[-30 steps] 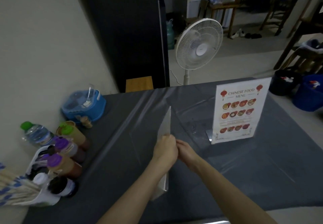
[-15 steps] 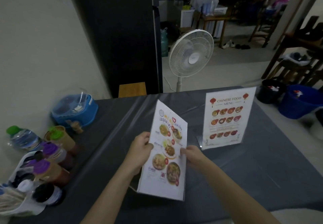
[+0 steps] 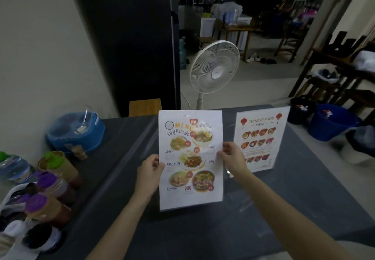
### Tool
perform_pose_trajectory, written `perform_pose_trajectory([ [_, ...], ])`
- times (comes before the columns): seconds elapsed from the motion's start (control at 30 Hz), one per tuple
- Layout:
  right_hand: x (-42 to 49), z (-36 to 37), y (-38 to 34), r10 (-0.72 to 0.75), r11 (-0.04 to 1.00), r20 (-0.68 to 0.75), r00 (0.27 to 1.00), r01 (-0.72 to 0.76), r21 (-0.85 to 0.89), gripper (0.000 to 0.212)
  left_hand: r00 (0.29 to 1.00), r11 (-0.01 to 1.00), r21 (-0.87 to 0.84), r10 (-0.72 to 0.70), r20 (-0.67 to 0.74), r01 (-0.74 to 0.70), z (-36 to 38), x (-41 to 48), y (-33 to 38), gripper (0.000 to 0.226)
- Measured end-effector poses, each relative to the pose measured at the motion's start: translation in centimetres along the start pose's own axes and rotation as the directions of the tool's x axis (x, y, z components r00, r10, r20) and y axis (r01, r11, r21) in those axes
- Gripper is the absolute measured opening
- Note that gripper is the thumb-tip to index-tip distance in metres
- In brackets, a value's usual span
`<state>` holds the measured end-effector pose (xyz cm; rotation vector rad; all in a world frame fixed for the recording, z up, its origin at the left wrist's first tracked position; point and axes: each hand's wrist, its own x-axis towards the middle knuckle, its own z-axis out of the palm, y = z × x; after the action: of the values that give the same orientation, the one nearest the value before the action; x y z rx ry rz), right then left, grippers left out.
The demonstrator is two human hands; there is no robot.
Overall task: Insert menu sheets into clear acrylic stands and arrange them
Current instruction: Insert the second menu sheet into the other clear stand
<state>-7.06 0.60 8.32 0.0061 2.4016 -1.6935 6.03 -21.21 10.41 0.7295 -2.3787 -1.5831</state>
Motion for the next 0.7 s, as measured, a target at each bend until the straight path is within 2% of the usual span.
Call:
perform_pose_trajectory([
  [0.17,1.0,-1.0,-0.1,-0.049,0.999,-0.034,0.998,0.049,-0.002,0.016,1.000,1.000,0.016,0.018,-0.023,-0.018,1.2,1.4,0.0,0.005],
  [0.37,2.9,-1.4,0.9,-0.075,0.997,0.008,0.997,0.075,-0.020,0.011,0.993,1.000,-0.006,0.011,-0.117,-0.012,2.9,3.2,-0.4,0.011],
  [0.7,5.0,-1.8,2.7,-0.100,0.995,0.017,0.995,0.100,0.013,0.009,0.989,0.999,0.013,0.054,-0.135,-0.053,4.7,5.7,-0.7,0.004],
])
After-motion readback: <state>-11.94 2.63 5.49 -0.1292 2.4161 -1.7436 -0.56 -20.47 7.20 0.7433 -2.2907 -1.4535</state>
